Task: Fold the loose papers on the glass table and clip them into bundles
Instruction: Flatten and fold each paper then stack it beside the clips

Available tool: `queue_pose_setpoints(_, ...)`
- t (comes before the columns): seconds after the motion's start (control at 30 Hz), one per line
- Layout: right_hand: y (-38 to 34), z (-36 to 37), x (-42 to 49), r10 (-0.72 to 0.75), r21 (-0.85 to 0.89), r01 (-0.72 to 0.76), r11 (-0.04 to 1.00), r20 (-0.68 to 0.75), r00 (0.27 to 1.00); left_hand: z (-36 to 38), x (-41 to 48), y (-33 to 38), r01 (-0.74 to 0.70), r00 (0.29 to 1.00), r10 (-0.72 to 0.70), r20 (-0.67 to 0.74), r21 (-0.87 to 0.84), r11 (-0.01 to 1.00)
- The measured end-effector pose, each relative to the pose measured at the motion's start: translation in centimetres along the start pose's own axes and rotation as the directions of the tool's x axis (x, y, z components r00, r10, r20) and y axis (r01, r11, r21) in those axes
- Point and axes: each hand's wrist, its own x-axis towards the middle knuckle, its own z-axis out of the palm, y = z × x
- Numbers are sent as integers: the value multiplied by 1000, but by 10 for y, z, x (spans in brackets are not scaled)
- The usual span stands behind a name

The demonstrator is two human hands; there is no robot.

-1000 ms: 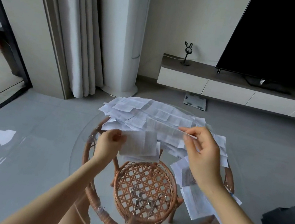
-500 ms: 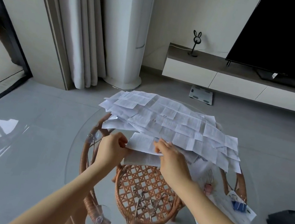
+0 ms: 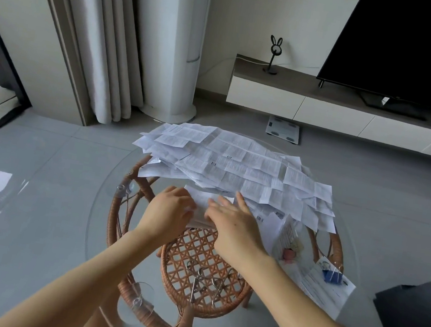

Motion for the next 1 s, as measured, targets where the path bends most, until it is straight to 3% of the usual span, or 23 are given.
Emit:
queue_pose_setpoints(0.07,0,-14,-16,31,74,-9,997,-306,951,4,1,-3,18,1000,-19,-12,-14,1000)
queue_pose_setpoints(0.13,16,-24,-41,150,66,-136,989,-534,832,5,1,-4,6,1000,-6,-14,2,1000)
queue_pose_setpoints(0.2,40,-35,-64,330,-14,-383,924,-479,814,5,0,-2,-6,999,6,-34,3,1000)
queue_pose_setpoints(0.27,66,-35,-74,547,-161,-580,799,-208,811,5,-3,-1,-14,998,14,-64,7,1000)
queue_pose_setpoints(0.3,76,-33,-77,611,-203,-616,761,-94,786,6,-4,1,-17,997,18,-74,9,1000)
queue_pose_setpoints(0.37,87,-24,-79,628,-137,-624,770,-11,778,7,-6,2,-19,996,21,-85,19,1000)
queue_pose_setpoints(0.47,90,-14,-75,606,-35,-607,794,-26,795,6,-7,4,-10,996,11,-91,18,1000)
queue_pose_setpoints(0.6,92,-13,-72,595,-41,-595,803,6,803,4,-6,6,-1,997,3,-78,25,1000)
queue_pose_setpoints(0.73,92,-13,-73,599,97,-602,793,62,798,4,-7,6,3,998,0,-70,32,999)
queue_pose_setpoints(0.83,87,-38,-73,626,265,-591,761,-65,777,5,-8,4,-2,997,4,-77,24,1000)
queue_pose_setpoints(0.93,61,-69,-57,545,365,-441,820,-263,796,5,-9,4,1,997,2,-81,27,1000)
queue_pose_setpoints(1.0,36,-75,-31,453,426,-341,838,-195,870,5,-9,5,-2,997,4,-78,23,1000)
